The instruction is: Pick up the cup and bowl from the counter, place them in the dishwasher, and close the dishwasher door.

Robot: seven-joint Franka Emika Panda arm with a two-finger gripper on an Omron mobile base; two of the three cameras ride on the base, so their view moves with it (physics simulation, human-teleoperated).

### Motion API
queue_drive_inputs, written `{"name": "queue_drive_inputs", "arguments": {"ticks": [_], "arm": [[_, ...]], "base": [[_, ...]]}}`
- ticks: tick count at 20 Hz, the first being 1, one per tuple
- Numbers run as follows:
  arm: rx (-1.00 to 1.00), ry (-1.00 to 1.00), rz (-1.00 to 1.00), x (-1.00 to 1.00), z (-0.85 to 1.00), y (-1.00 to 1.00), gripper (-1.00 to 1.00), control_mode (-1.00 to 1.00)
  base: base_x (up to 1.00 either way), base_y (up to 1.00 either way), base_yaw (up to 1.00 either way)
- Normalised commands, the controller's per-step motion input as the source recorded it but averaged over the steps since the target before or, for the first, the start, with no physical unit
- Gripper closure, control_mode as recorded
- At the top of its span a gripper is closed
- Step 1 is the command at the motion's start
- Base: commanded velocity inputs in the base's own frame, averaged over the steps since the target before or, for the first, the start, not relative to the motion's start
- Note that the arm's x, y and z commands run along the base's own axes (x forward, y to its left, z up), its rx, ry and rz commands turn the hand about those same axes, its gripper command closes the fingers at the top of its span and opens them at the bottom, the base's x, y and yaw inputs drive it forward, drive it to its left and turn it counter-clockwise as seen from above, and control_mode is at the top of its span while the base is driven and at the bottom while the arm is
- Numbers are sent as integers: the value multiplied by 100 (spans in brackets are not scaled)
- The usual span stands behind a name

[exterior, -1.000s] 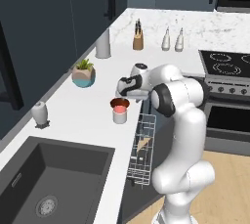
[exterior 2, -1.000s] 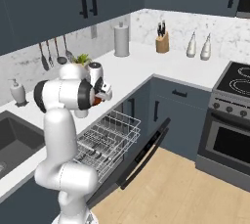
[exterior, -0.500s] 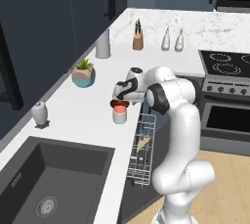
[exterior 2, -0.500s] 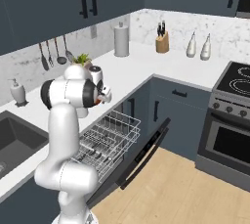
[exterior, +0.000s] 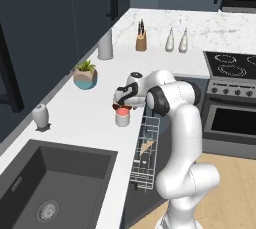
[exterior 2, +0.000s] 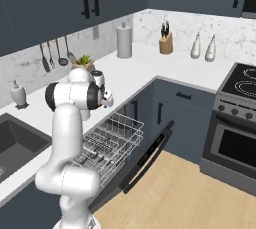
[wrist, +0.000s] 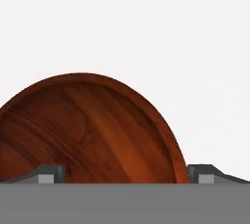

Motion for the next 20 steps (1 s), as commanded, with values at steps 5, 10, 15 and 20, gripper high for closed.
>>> {"name": "queue_drive_inputs", "arguments": {"ticks": [5, 10, 15, 20], "arm": [[0, 0, 0, 19, -19, 10, 100, -100], [0, 0, 0, 18, -6, 5, 100, -100], [0, -4, 0, 3, 13, -1, 100, -100], [7, -23, -1, -27, 44, -24, 100, -100]], "base": [[0, 0, 0], [0, 0, 0], [0, 0, 0], [0, 0, 0]]}}
